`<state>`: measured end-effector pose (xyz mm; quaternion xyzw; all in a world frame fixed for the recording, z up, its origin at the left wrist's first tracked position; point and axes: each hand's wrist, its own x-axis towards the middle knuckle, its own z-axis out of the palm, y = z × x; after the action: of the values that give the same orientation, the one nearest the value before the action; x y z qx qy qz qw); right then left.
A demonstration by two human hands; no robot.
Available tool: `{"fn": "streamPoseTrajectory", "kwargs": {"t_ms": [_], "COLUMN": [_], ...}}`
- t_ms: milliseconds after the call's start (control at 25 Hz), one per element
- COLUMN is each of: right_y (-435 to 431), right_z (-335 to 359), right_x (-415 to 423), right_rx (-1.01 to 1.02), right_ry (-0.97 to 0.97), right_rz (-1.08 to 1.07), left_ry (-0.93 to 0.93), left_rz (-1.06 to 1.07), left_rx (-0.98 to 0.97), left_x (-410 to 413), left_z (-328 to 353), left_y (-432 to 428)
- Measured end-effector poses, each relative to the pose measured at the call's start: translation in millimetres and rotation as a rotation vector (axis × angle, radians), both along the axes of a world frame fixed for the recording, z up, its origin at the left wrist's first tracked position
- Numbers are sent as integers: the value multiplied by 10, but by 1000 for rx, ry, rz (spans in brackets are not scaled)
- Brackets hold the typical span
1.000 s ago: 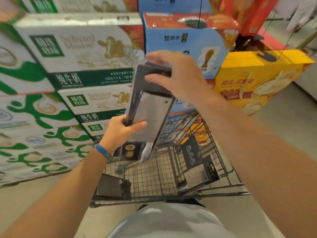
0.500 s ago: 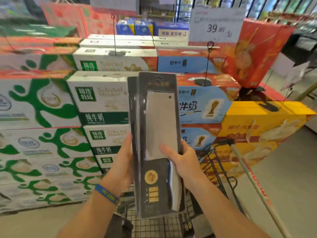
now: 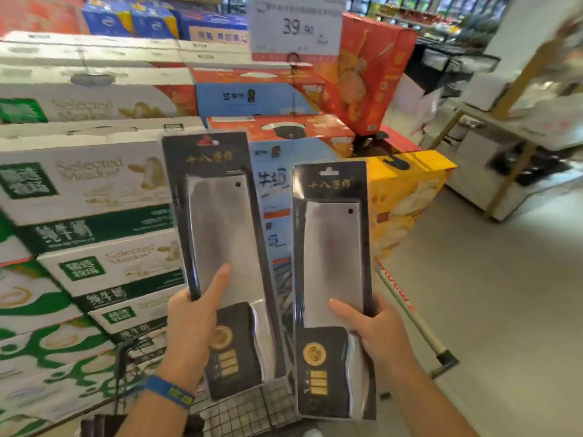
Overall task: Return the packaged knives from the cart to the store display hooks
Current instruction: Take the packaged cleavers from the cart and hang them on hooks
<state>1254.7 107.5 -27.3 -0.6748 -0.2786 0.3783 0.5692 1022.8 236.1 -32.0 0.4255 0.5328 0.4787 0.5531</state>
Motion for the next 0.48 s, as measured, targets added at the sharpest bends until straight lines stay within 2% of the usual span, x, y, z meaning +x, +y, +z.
{"fn": "streamPoseTrajectory", "kwargs": {"t_ms": [160, 480], "right_y": [-698, -2559], "right_z": [66, 164], "right_x": [368, 1315], "right_rx": [-30, 8], "right_ry": [53, -28], "right_rz": [-277, -768], "left_ry": [71, 115], "left_rz": [-248, -610], "left_rx": [140, 175], "left_x": [675, 2135], "left_z": [116, 259], "left_y": [-263, -1350]}}
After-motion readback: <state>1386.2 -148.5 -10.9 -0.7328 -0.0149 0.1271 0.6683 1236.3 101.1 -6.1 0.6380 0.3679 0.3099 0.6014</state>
